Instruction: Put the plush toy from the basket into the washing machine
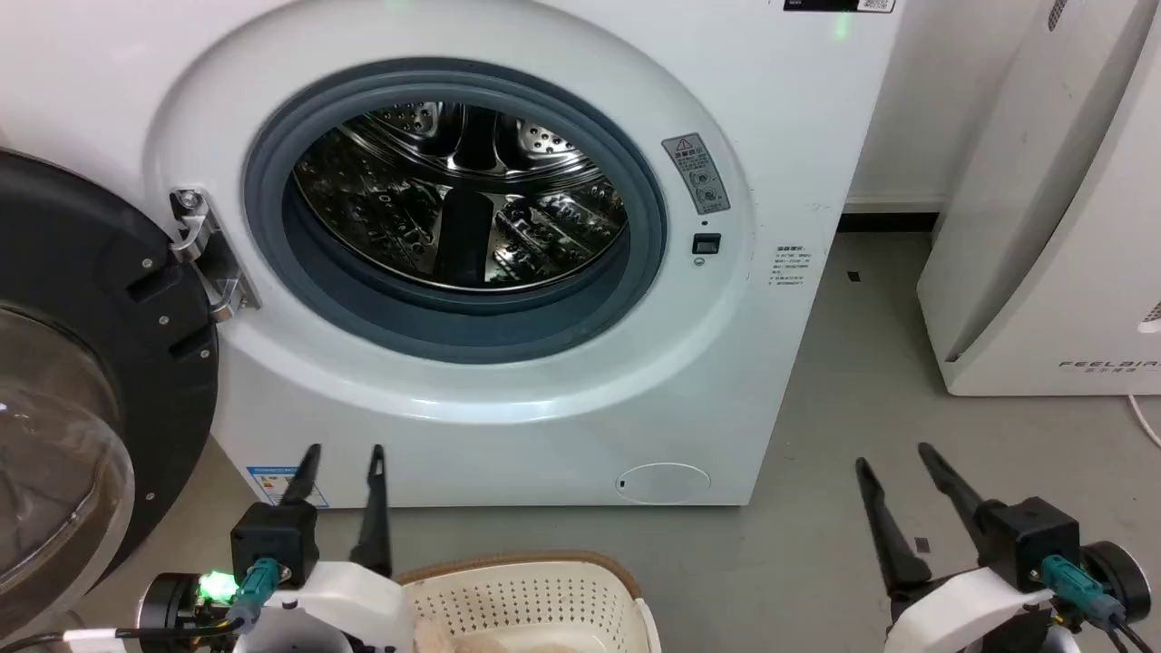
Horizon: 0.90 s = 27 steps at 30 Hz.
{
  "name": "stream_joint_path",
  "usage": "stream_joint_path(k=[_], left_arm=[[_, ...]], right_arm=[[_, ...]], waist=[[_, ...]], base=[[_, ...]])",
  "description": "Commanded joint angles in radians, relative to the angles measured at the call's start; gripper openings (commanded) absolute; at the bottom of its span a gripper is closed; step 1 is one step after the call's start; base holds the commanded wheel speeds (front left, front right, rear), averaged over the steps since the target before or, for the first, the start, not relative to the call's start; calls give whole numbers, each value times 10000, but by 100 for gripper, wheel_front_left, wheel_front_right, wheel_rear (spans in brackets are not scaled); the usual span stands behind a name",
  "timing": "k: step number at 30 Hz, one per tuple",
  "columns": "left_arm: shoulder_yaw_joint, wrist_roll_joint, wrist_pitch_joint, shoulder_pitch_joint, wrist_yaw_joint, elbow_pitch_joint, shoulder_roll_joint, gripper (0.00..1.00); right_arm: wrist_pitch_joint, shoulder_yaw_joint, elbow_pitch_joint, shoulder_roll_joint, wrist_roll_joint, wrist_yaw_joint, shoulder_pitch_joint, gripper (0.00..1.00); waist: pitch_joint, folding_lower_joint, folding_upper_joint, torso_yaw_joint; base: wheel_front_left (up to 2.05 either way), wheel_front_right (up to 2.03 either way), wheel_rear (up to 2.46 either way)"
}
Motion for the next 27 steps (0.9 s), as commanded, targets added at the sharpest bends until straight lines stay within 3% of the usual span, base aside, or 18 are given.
stream_joint_path(k=[1, 27], left_arm=[[-2, -4, -5, 1, 2, 1, 0, 100], [-286, -451, -548, -22, 129, 593, 1, 100]], right_arm=[[-5, 0, 0, 0, 5, 0, 1, 100], [-546, -202, -216, -1, 252, -2, -20, 100]], waist=[[1, 0, 0, 0], [347, 0, 0, -123]], base=[[0, 0, 0], [0, 0, 0]])
